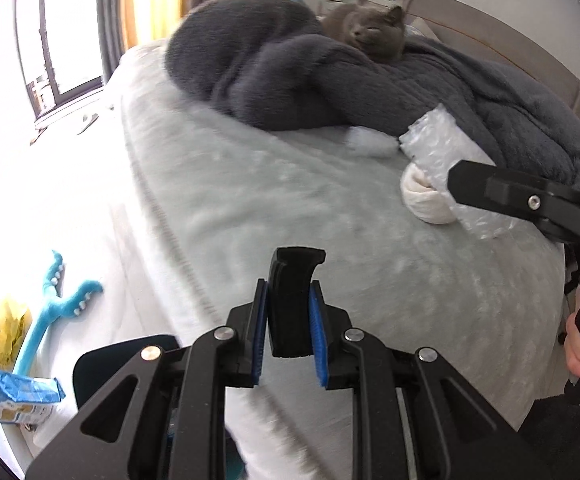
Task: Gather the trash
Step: 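Carry the bubble wrap in the right tool over the teal bin, then open the right tool to drop the bubble wrap into the bin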
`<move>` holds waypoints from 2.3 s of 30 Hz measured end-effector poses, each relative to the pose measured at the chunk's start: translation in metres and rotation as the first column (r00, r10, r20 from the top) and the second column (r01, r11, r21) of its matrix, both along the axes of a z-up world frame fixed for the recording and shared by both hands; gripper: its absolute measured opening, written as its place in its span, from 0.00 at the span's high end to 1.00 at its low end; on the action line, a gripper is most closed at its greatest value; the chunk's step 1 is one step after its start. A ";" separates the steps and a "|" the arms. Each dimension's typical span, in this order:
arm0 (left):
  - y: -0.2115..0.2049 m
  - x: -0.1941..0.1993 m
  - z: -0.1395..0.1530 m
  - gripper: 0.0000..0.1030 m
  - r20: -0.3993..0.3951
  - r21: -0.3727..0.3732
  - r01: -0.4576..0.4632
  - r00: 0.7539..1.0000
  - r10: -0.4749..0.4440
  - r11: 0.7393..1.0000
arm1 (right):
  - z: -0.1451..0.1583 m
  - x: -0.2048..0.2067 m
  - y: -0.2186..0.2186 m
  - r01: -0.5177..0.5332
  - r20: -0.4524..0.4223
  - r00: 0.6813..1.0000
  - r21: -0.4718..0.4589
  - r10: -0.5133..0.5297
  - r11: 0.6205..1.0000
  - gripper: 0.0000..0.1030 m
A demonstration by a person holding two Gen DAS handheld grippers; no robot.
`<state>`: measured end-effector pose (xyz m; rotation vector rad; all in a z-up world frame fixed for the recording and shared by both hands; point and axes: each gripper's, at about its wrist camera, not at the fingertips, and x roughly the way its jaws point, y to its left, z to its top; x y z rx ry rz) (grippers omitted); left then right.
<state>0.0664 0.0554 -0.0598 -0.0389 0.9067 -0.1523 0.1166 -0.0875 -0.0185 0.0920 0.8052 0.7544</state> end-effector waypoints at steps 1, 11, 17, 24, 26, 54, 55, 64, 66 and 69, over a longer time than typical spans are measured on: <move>0.005 -0.001 0.001 0.79 0.002 0.002 -0.011 1.000 0.011 1.000 | 0.001 0.000 0.007 -0.008 0.001 1.000 0.001 0.008 1.000 0.63; 0.069 -0.013 -0.012 0.79 -0.054 0.013 -0.103 0.993 0.104 0.995 | 0.000 -0.004 0.070 -0.089 -0.009 0.996 0.003 0.089 0.996 0.63; 0.100 -0.022 -0.032 0.79 -0.117 0.017 -0.139 0.983 0.140 0.990 | -0.005 -0.010 0.111 -0.150 -0.012 0.989 -0.007 0.150 0.989 0.63; 0.140 -0.033 -0.062 0.79 -0.213 0.000 -0.187 0.960 0.182 0.982 | -0.020 -0.013 0.152 -0.198 -0.040 0.980 -0.036 0.196 0.980 0.63; 0.149 -0.037 -0.070 0.79 -0.238 -0.006 -0.197 0.952 0.190 0.980 | -0.024 -0.015 0.162 -0.208 -0.048 0.977 -0.045 0.206 0.977 0.63; 0.228 -0.071 -0.109 0.37 -0.383 -0.011 -0.303 0.882 0.276 0.953 | -0.094 -0.032 0.253 -0.309 -0.218 0.936 -0.137 0.275 0.941 0.63; 0.230 -0.072 -0.105 0.36 -0.367 -0.012 -0.311 0.886 0.285 0.950 | -0.096 -0.032 0.255 -0.311 -0.224 0.935 -0.141 0.275 0.940 0.63; 0.247 -0.077 -0.070 0.29 -0.234 -0.045 -0.348 0.915 0.329 0.936 | -0.124 -0.037 0.272 -0.337 -0.293 0.915 -0.174 0.278 0.925 0.63; 0.249 -0.078 -0.061 0.27 -0.199 -0.047 -0.353 0.920 0.337 0.935 | -0.131 -0.039 0.275 -0.342 -0.307 0.910 -0.183 0.277 0.922 0.63; 0.251 -0.079 -0.048 0.24 -0.152 -0.065 -0.359 0.926 0.346 0.931 | -0.142 -0.041 0.280 -0.353 -0.330 0.902 -0.196 0.278 0.915 0.63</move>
